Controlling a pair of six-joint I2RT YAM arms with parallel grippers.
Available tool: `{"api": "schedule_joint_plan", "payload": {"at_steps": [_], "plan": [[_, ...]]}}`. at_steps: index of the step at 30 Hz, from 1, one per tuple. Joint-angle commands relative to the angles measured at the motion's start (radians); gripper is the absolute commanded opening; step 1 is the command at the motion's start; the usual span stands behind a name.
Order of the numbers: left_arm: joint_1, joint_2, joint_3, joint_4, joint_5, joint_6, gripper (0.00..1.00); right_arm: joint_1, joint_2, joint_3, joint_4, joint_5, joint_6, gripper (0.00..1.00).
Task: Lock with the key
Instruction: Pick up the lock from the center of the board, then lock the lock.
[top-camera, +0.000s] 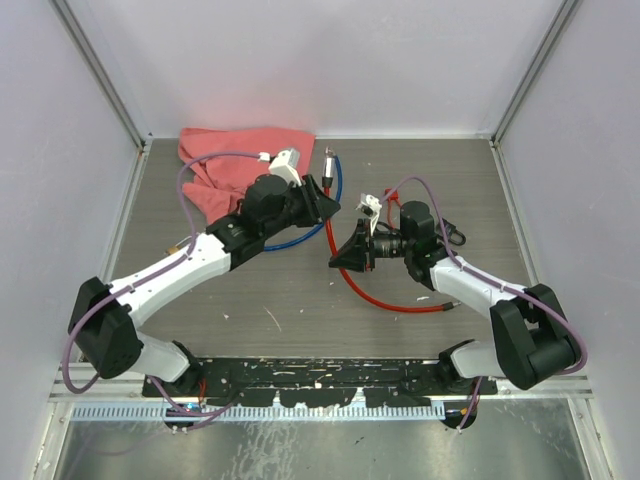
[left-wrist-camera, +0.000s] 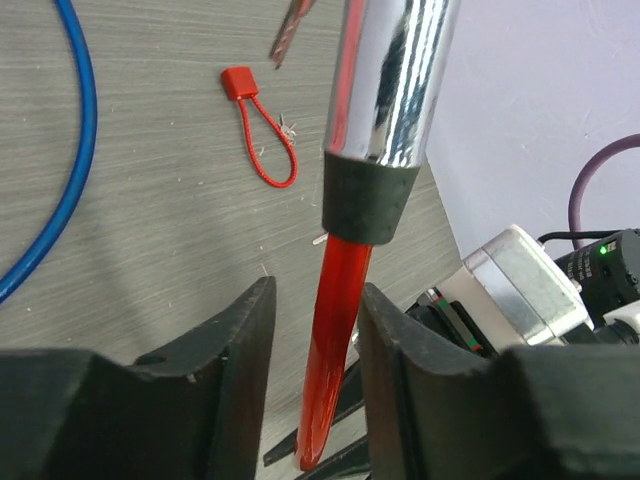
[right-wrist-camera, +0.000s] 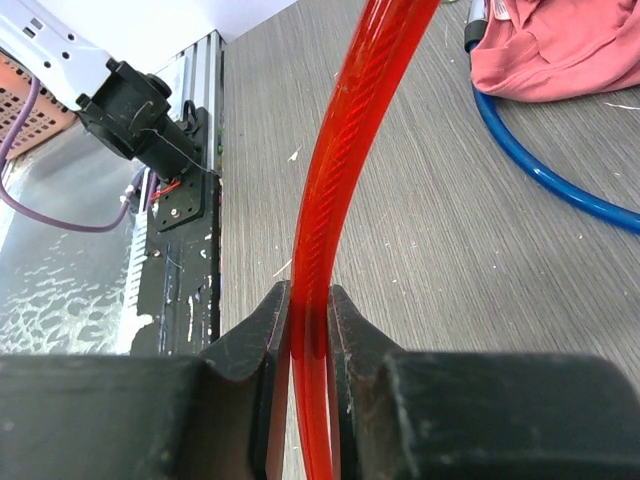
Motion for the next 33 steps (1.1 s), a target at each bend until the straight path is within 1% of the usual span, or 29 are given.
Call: {"api": "schedule_joint_plan", "payload": {"at_steps": [1, 3, 4, 6, 7, 8, 10, 12, 13, 14, 15, 16, 18, 20, 21, 23, 25, 27, 28, 30, 33], "plan": [[-0.001, 0.012, 0.079, 0.05, 0.029, 0.041, 0.36, 0.009, -0.053, 0.051, 0.033, -0.008, -0.045, 0.01], [-0.002, 0.018, 0.08, 0.065, 0.036, 0.06, 0.3, 0.009, -0.055, 0.052, 0.02, -0.008, -0.058, 0.01], [-0.002, 0.018, 0.079, 0.073, 0.042, 0.071, 0.23, 0.01, -0.054, 0.053, 0.013, -0.007, -0.067, 0.01], [0.0, 0.019, 0.075, 0.094, 0.064, 0.107, 0.06, 0.011, -0.056, 0.057, -0.002, -0.009, -0.085, 0.01], [0.003, 0.015, 0.07, 0.107, 0.082, 0.138, 0.01, 0.012, -0.056, 0.062, -0.015, -0.019, -0.103, 0.01], [0.005, 0.01, 0.065, 0.117, 0.1, 0.184, 0.0, 0.012, -0.056, 0.074, -0.042, -0.035, -0.127, 0.05], [0.02, -0.009, 0.054, 0.119, 0.143, 0.314, 0.0, 0.013, -0.062, 0.122, -0.168, -0.072, -0.231, 0.28], [0.049, -0.036, 0.046, 0.108, 0.208, 0.42, 0.0, 0.01, -0.078, 0.206, -0.391, -0.081, -0.433, 0.47], [0.068, -0.048, 0.044, 0.101, 0.253, 0.462, 0.0, 0.005, -0.085, 0.251, -0.522, -0.082, -0.542, 0.53], [0.093, -0.06, 0.045, 0.092, 0.306, 0.51, 0.0, -0.003, -0.091, 0.298, -0.638, -0.081, -0.655, 0.56], [0.117, -0.069, 0.047, 0.08, 0.367, 0.554, 0.0, -0.017, -0.095, 0.34, -0.794, -0.079, -0.748, 0.57], [0.146, -0.077, 0.055, 0.057, 0.423, 0.603, 0.0, -0.034, -0.101, 0.387, -0.894, -0.08, -0.835, 0.58], [0.185, -0.08, 0.083, -0.01, 0.537, 0.7, 0.0, -0.08, -0.115, 0.465, -1.039, -0.104, -0.95, 0.59], [0.209, -0.074, 0.119, -0.099, 0.637, 0.805, 0.0, -0.133, -0.127, 0.54, -1.145, -0.143, -1.032, 0.59], [0.217, -0.07, 0.138, -0.155, 0.694, 0.865, 0.0, -0.159, -0.13, 0.579, -1.195, -0.157, -1.075, 0.62], [0.227, -0.061, 0.175, -0.258, 0.765, 0.978, 0.0, -0.2, -0.132, 0.653, -1.244, -0.163, -1.116, 0.69], [0.237, -0.051, 0.204, -0.348, 0.823, 1.082, 0.0, -0.218, -0.106, 0.738, -1.297, -0.155, -1.146, 0.83], [0.247, -0.039, 0.229, -0.429, 0.862, 1.176, 0.0, -0.221, -0.071, 0.842, -1.348, -0.147, -1.19, 0.89], [0.252, -0.033, 0.239, -0.453, 0.868, 1.206, 0.0, -0.223, -0.055, 0.883, -1.352, -0.15, -1.188, 0.92], [0.267, -0.023, 0.261, -0.494, 0.891, 1.253, 0.0, -0.225, -0.018, 0.964, -1.347, -0.179, -1.171, 0.93], [0.288, -0.008, 0.293, -0.531, 0.928, 1.291, 0.0, -0.225, 0.025, 1.019, -1.285, -0.247, -1.057, 0.92]]}}
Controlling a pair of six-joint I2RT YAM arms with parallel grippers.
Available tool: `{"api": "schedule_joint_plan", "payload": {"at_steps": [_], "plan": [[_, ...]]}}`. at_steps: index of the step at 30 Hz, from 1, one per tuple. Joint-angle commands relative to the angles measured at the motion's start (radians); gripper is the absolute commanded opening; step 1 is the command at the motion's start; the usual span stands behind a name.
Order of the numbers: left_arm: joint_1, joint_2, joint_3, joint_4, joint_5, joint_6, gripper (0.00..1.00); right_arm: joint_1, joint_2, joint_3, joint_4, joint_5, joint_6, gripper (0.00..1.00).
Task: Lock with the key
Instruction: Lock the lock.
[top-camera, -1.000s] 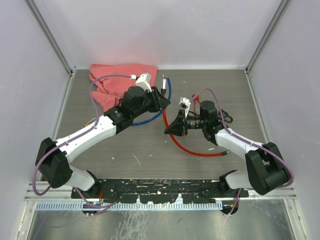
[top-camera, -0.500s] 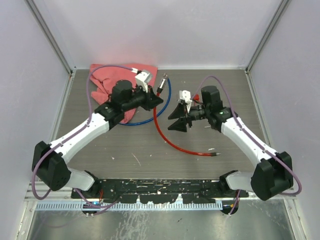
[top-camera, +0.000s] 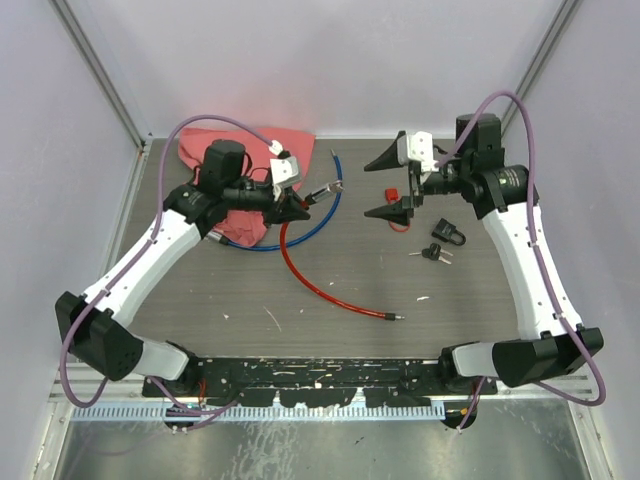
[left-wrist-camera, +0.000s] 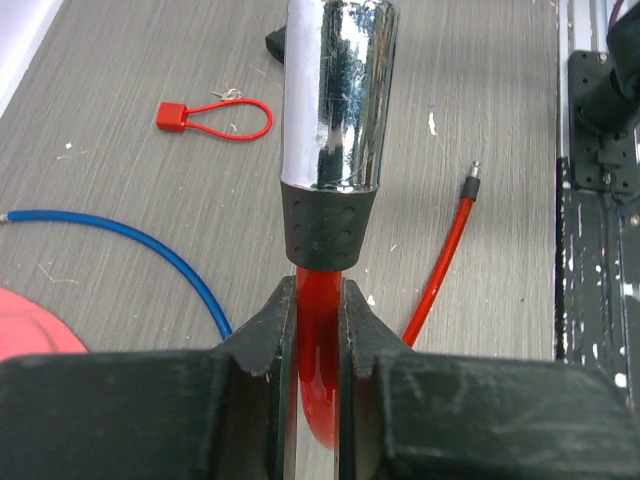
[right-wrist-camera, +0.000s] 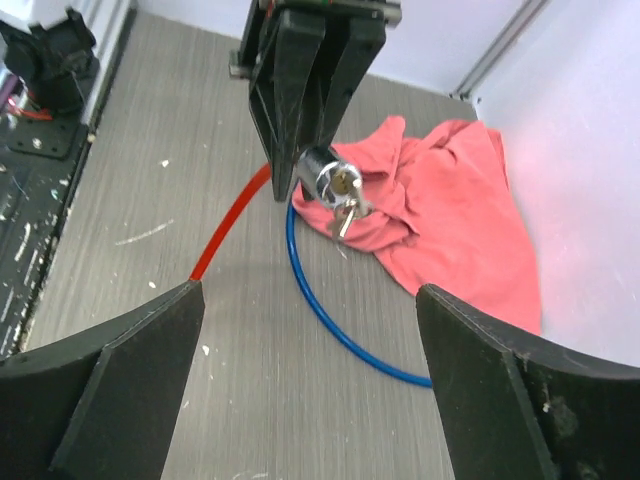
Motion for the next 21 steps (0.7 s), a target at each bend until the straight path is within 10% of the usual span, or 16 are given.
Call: {"api": "schedule_joint_plan", "payload": {"at_steps": [1, 7, 21], "plan": [[0.039, 0.019, 0.083, -0.105, 0.131, 0.158, 0.0, -0.004, 0.052, 0.081, 0.052, -0.12, 0.129, 0.9], [0.048, 0.042, 0.115, -0.136, 0.181, 0.177, 0.0, 0.019, 0.035, -0.053, 0.566, -0.188, 0.665, 0.71], [0.048, 0.039, 0.113, -0.114, 0.222, 0.145, 0.0, 0.13, 0.088, -0.024, 0.514, -0.034, 0.654, 0.55]]}}
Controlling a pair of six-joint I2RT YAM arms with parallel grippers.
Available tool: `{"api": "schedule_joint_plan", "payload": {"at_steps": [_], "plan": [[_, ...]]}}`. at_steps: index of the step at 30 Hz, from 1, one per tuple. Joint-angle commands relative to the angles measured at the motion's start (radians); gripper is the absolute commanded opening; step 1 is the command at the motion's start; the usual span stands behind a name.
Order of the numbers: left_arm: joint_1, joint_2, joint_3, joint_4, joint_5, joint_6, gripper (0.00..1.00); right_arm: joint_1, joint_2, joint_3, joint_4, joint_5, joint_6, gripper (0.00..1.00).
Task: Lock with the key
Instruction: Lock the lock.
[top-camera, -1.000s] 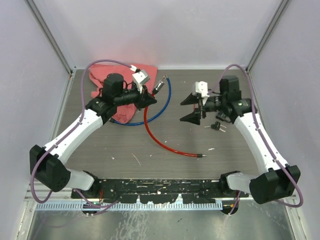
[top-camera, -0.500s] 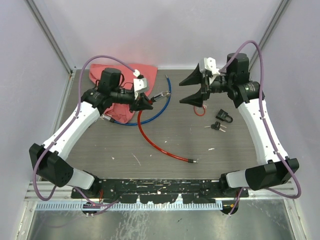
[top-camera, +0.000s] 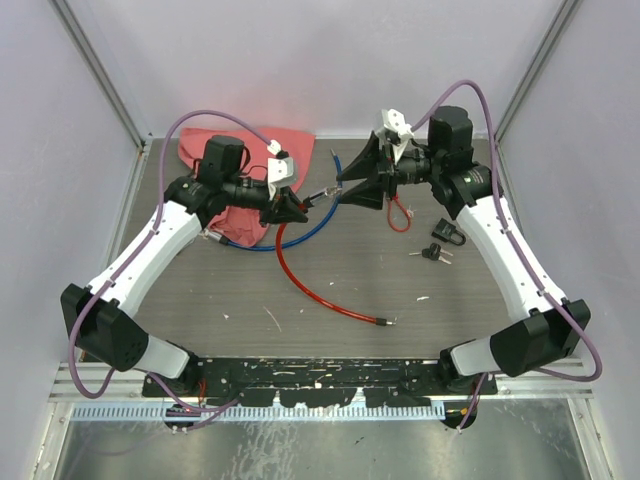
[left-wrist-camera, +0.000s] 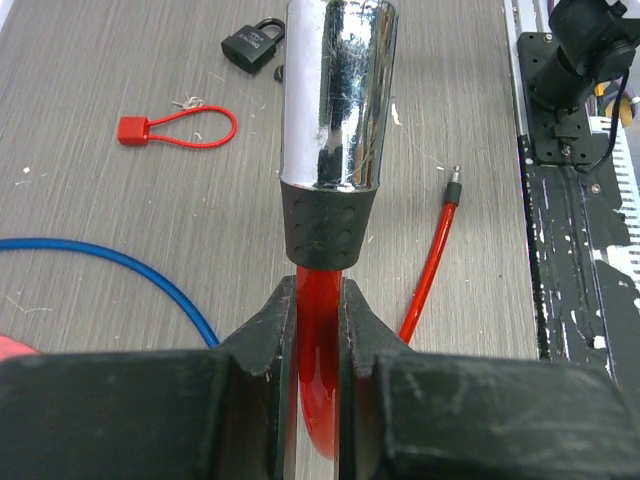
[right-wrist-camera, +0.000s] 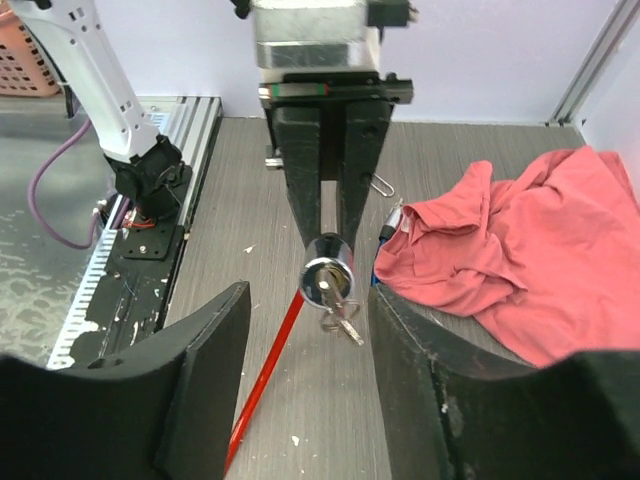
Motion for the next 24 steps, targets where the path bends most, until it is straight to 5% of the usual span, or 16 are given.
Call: {"api": "schedule_joint_plan", "payload": {"at_steps": [1, 18, 24], "plan": [[0.001, -0.022, 0.043, 0.025, 0.056, -0.004, 0.0, 0.016, 0.018, 0.053, -0.009, 0.044, -0.004, 0.52], [0.001, -0.033, 0.023, 0.035, 0.015, -0.018, 0.0, 0.042, 0.002, 0.048, -0.032, 0.079, 0.087, 0.03], [0.001, -0.067, -0.025, 0.095, -0.054, -0.06, 0.0, 0.044, -0.002, 0.008, -0.03, 0.188, 0.273, 0.01]]}}
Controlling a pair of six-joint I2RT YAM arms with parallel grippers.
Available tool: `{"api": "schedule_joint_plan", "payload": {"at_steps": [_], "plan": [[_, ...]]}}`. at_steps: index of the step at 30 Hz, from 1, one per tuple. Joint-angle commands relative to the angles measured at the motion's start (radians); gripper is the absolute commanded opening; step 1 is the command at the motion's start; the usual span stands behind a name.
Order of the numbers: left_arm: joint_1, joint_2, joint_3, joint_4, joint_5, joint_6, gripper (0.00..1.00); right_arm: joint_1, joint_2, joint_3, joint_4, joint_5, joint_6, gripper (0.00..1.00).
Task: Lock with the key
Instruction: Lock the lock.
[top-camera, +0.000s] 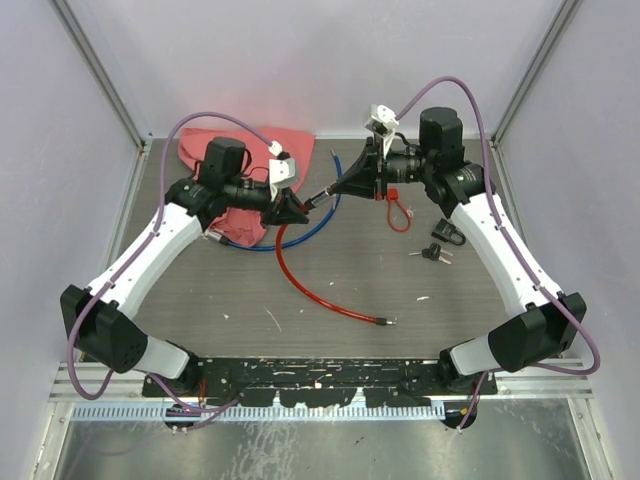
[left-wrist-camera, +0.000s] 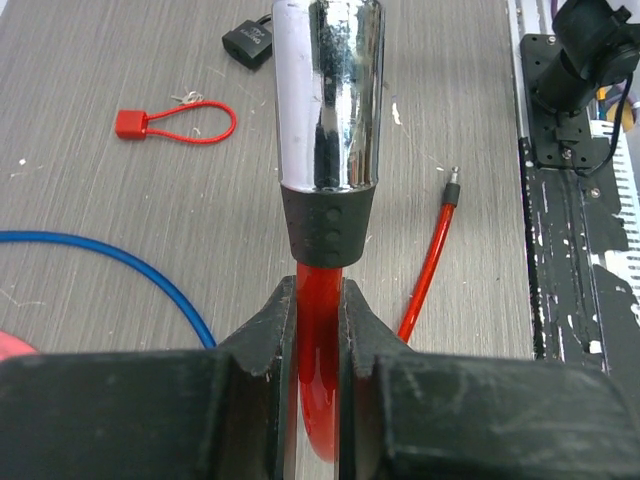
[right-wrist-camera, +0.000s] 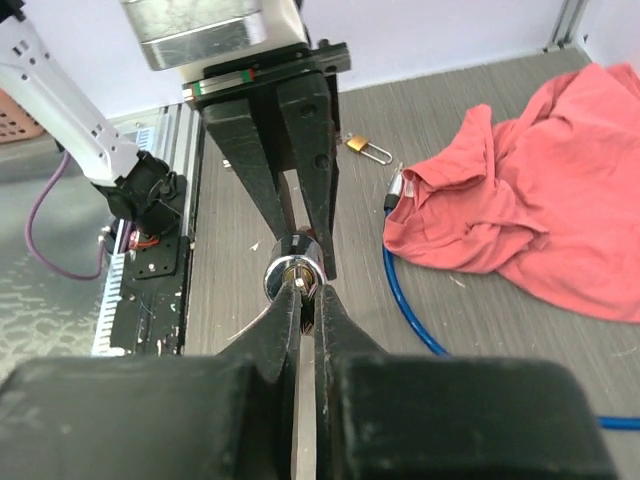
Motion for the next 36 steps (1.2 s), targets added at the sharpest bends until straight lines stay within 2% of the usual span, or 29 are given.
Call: {"api": "schedule_joint_plan", "payload": {"at_steps": [1, 9, 18, 19, 23, 26, 31, 36], "plan": [[0.003, -0.074, -0.029, 0.1, -0.059, -0.047, 0.0, 0.011, -0.04, -0.017, 0.006, 0.061, 0.196, 0.01], [0.002, -0.081, -0.048, 0.117, -0.121, -0.062, 0.0, 0.038, -0.045, -0.047, 0.019, 0.159, 0.434, 0.01], [0.002, -0.099, -0.056, 0.088, -0.181, -0.022, 0.0, 0.04, -0.047, -0.052, 0.047, 0.132, 0.576, 0.02], [0.002, -0.099, -0.059, 0.087, -0.183, -0.019, 0.0, 0.039, -0.047, -0.05, 0.049, 0.121, 0.58, 0.05], [0.002, -0.104, -0.067, 0.085, -0.173, -0.016, 0.0, 0.034, -0.067, -0.038, 0.042, 0.111, 0.516, 0.36], [0.003, -0.109, -0.075, 0.083, -0.157, -0.017, 0.0, 0.016, -0.084, -0.031, 0.042, 0.091, 0.459, 0.48], [0.003, -0.122, -0.086, 0.067, -0.132, 0.003, 0.0, -0.046, -0.127, -0.055, 0.042, 0.039, 0.39, 0.63], [0.015, -0.114, -0.074, 0.022, -0.077, 0.027, 0.0, -0.171, -0.191, -0.115, 0.041, -0.06, 0.284, 0.69]]}}
